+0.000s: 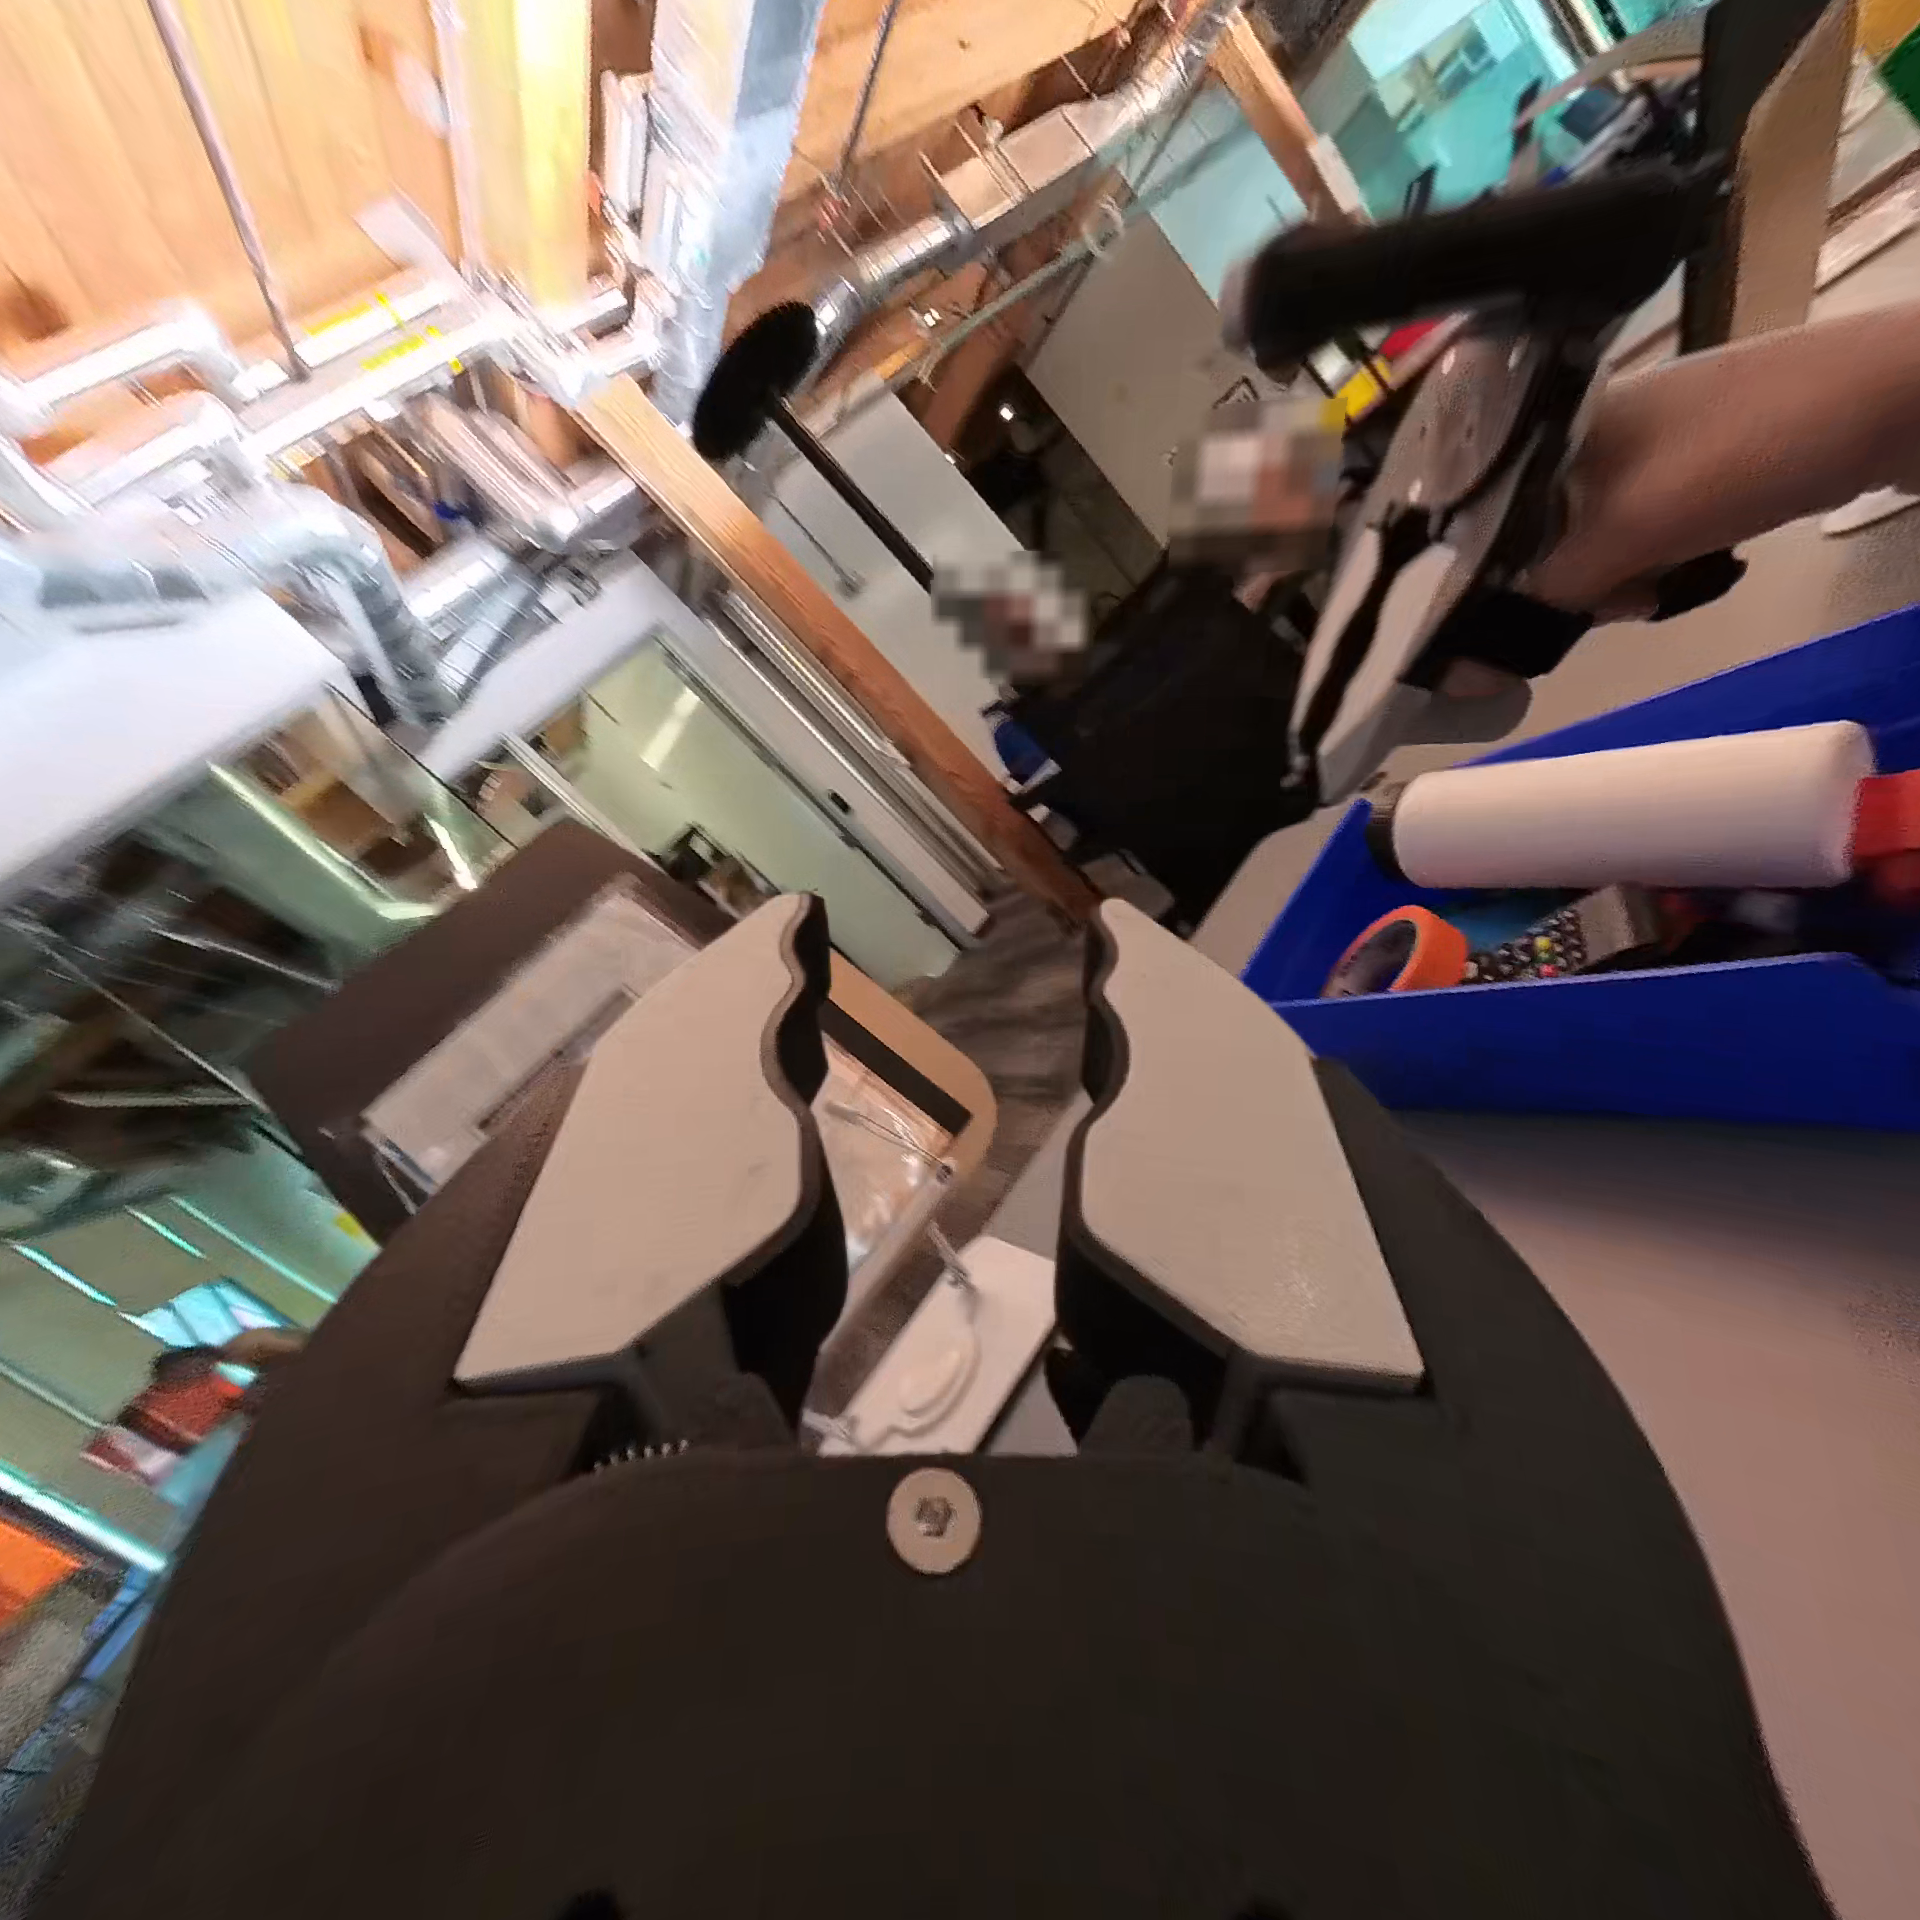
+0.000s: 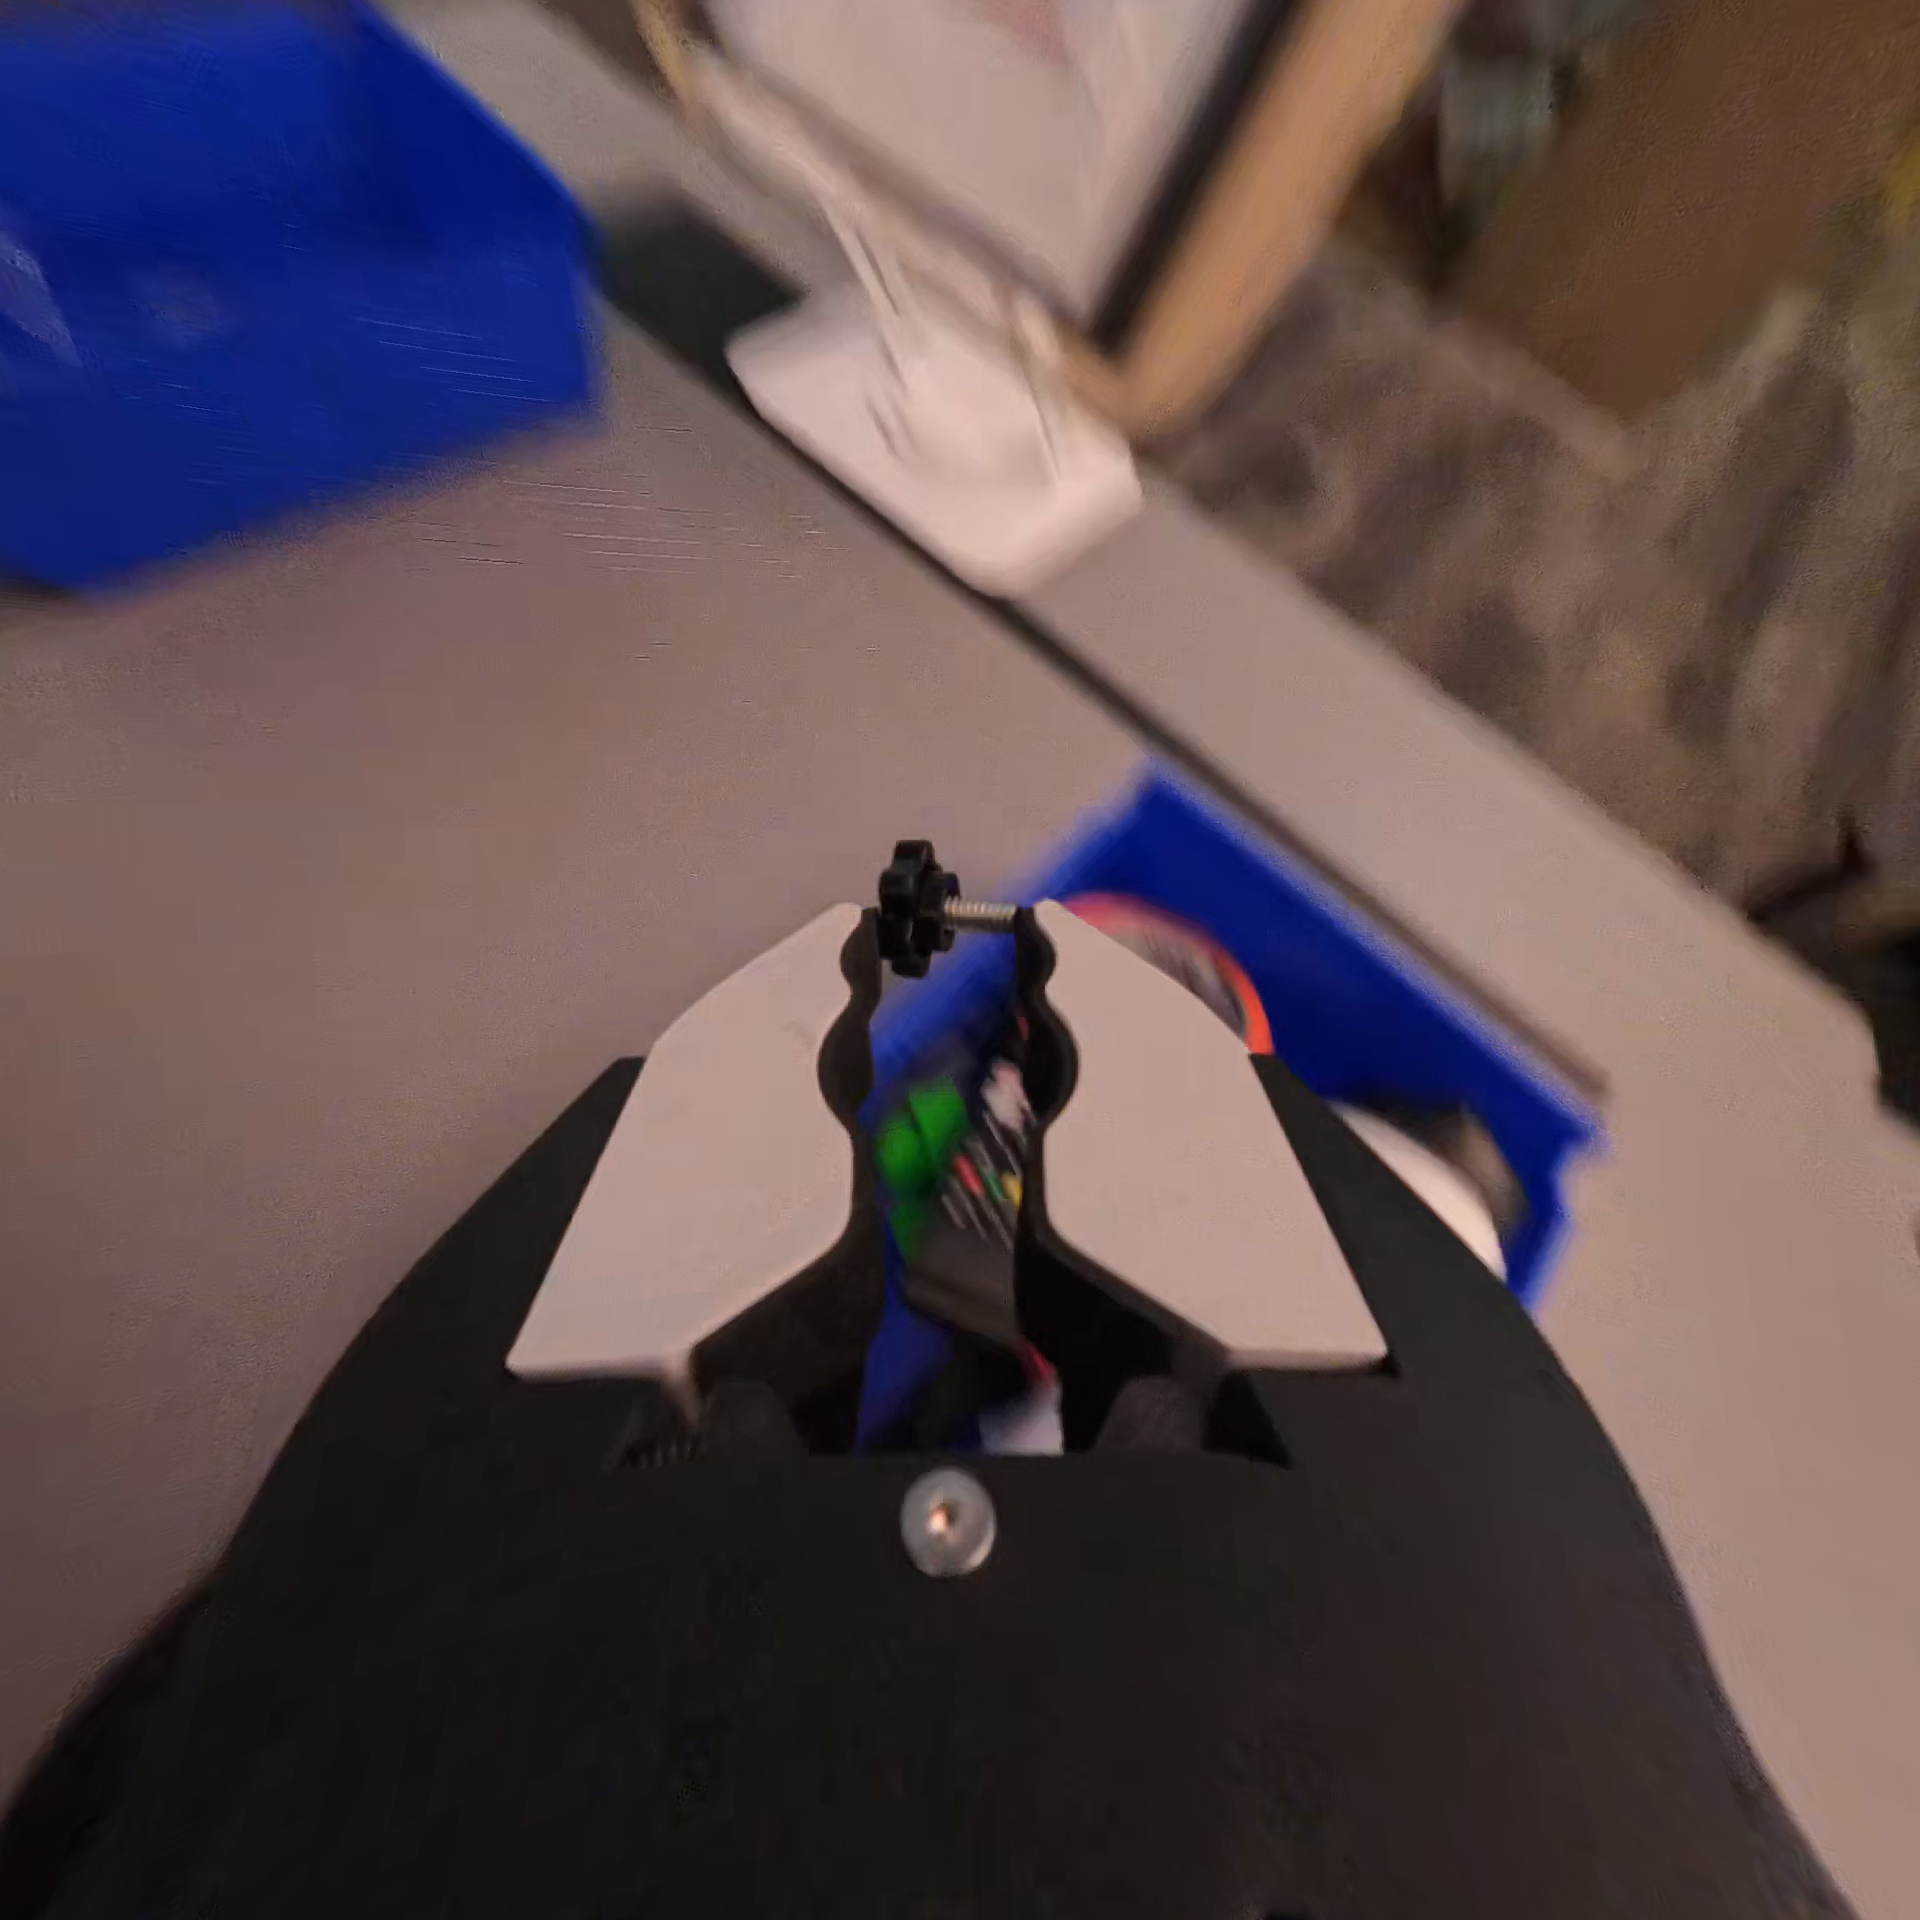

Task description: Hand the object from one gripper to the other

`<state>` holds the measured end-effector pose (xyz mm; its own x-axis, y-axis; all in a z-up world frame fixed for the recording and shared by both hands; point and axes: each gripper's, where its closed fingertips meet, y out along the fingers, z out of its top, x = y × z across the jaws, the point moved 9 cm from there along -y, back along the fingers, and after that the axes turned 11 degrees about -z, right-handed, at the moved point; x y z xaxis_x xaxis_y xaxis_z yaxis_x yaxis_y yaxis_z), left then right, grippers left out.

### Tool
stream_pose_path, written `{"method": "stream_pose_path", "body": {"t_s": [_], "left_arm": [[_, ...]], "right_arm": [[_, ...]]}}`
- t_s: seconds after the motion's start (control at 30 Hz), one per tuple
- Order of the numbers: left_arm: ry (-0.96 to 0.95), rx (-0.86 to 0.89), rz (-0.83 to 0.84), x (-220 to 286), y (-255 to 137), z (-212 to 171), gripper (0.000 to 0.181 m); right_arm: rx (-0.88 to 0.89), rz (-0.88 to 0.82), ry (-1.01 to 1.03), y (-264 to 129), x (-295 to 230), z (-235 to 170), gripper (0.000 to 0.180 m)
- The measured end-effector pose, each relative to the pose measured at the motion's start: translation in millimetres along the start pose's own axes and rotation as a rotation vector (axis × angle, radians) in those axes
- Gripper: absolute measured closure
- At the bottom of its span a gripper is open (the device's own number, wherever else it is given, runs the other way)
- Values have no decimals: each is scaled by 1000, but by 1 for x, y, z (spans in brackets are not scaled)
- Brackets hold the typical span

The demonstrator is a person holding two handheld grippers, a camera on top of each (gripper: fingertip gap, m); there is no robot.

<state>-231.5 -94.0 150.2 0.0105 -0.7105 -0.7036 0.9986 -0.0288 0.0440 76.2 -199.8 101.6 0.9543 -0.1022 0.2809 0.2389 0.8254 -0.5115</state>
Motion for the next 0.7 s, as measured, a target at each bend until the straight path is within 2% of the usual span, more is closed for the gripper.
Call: {"method": "stream_pose_path", "body": {"t_s": [0.1, 0.2, 0.37, 0.5, 0.6, 0.7], "left_arm": [[-56, -57, -8, -11, -1, -8, 137], [-47, -147, -2, -18, 0, -20, 140], [-95, -212, -4, -28, 1, -32, 140], [-86, -266, 34, -40, -6, -38, 138], [-114, -353, 40, -57, -20, -53, 140], [-387, -571, -130, -74, -37, -96, 138]], "right_arm": [[-394, -36, 20, 41, 30, -60, 153], [-551, 35, 36, 71, 34, -92, 153], [-565, -41, -8, 83, 32, -90, 153], [-568, -87, -61, 78, 31, -88, 150], [-504, -101, -65, 68, 30, -77, 149], [-413, -137, -89, 53, 30, -63, 149]]}}
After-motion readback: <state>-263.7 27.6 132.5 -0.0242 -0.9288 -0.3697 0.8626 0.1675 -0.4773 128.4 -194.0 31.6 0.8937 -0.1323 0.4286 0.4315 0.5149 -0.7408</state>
